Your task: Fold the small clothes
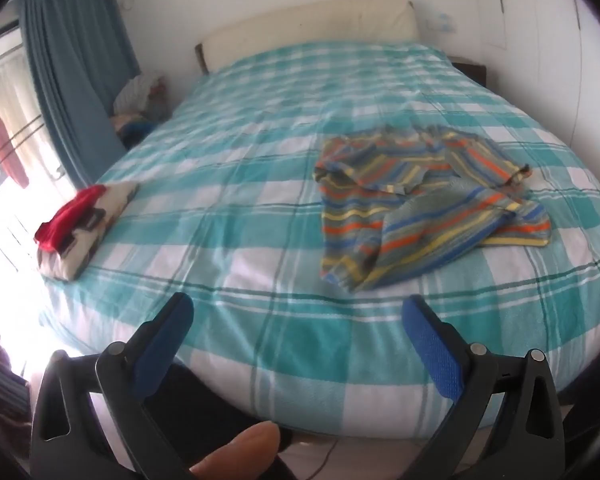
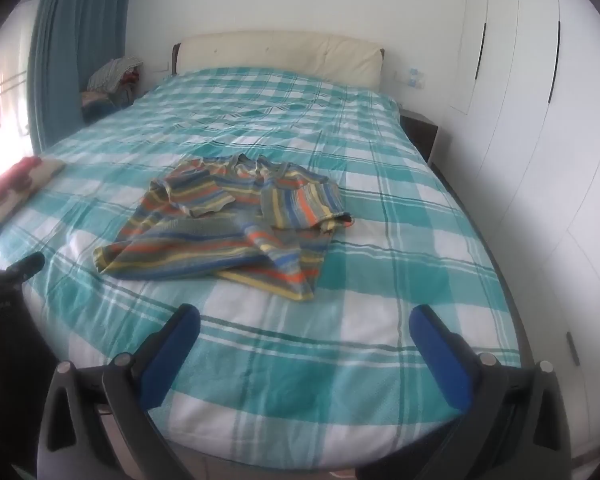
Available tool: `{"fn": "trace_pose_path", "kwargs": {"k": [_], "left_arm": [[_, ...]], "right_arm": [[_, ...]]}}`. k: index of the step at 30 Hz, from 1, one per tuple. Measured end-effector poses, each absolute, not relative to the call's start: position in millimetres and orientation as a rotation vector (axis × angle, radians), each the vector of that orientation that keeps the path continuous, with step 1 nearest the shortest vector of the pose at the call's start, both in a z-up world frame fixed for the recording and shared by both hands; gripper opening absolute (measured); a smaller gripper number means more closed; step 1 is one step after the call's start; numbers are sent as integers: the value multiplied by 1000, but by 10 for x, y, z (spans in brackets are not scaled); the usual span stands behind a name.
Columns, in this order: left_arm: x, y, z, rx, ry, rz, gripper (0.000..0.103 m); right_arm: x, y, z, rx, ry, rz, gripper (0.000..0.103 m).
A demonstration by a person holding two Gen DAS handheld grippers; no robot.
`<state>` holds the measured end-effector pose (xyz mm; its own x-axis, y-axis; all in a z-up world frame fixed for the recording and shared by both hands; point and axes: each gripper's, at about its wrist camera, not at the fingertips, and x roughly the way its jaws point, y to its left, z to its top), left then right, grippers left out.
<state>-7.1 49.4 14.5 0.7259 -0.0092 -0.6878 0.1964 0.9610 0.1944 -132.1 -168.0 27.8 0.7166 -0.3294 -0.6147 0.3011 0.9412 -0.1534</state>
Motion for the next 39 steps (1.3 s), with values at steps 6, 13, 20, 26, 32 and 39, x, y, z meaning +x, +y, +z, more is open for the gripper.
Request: {"fn": "trace_pose_path", "kwargs": {"k": [6,13,20,26,32,39], "left_arm": [[-77,811,73,34,902,-215,103],[-281,660,210,78,861,-212,103],[-160,535,359,90,818,-255,103],[-75,426,379,129,792,-270,103],[-47,342,342,159,797,-284,103],[29,322,178,170,815,-273,103]], "right_arm": [[-1548,-1532,384,-60,636,-384,103],[-1645,-1442,402,-42,651,-396,103],[-1391,-1390,432,-46,664,-352,103],[-1240,-1365,511,-54,640,-340,103],[-1269,-1467,453,-42,650,-358,103],[-1285,-1660,289,-12,686,-386,103]]}}
